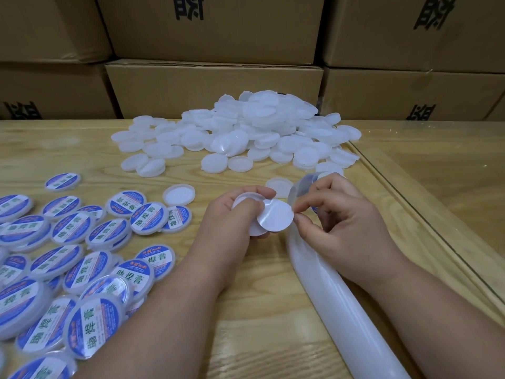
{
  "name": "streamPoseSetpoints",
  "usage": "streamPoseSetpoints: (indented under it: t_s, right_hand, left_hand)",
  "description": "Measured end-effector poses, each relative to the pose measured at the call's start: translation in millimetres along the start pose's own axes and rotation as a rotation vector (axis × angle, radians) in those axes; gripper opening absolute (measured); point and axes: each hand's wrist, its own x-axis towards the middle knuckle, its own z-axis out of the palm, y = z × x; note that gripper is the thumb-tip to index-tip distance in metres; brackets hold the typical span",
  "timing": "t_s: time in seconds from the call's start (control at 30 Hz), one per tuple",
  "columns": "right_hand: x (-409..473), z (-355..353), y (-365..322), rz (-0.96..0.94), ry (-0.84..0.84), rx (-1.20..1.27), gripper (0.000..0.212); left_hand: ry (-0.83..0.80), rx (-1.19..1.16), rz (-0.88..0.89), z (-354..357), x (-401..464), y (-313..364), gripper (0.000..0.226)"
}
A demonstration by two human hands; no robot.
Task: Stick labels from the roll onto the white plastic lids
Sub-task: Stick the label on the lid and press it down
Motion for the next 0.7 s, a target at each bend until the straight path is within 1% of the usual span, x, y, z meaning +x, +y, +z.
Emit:
streamPoseSetpoints:
  t_s: [0.13,0.23,0.3,0.37,0.4,0.47,0.5,0.53,0.57,0.63,0.7]
  right_hand:
    - [0.6,0.1,0.2,-0.018,0.0,-0.012,0.024]
    - [0.5,1.2,-1.0,-0.037,0.005,-0.037,0.019]
    - [0.4,2.1,-1.6,-0.012,0.034,-0.007,0.016]
    - [0.5,2.3,-2.3,0.078,0.095,0.115,0.015]
    - [1.1,1.9,-2.6,0.159,0.132,0.209,0.015]
    - [3.1,-0.5,-1.7,0.359,0.169,0.402,0.013]
    - [4.5,-2.0,-0.5,0.456,0.157,0.504,0.012]
    - [5.7,-3.9,1.0,0.532,0.131,0.602,0.011]
    - [7.2,-6.0,2.4,0.583,0.101,0.683,0.01]
    - [9.6,-8.7,4.7,0.626,0.04,0.788,0.012]
    - [11.2,-9.8,5.5,0.636,-0.006,0.836,0.017]
  left_hand:
    - [-0.025,0.021,0.007,-1.7,1.9,-1.8,0.028]
    - [-0.047,0.005,0.034,-0.6,1.9,-1.0,0.027]
    - [-0.064,-0.079,0.05,0.0,1.1,0.9,0.029]
    - [-0.084,-0.213,0.052,-1.6,0.2,1.8,0.04]
    - [-0.082,-0.272,0.039,-2.6,0.3,1.7,0.042]
    - [-0.078,-0.37,-0.024,-3.0,1.3,2.9,0.034]
    - [-0.088,-0.396,-0.058,-2.1,2.5,3.6,0.027]
    - [-0.092,-0.386,-0.08,-0.8,4.2,3.6,0.025]
    - [-0.081,-0.333,-0.088,-0.1,5.2,2.9,0.028]
    - [-0.038,-0.203,-0.073,0.4,6.7,1.1,0.036]
    - [-0.048,-0.134,-0.04,0.5,6.4,0.0,0.033]
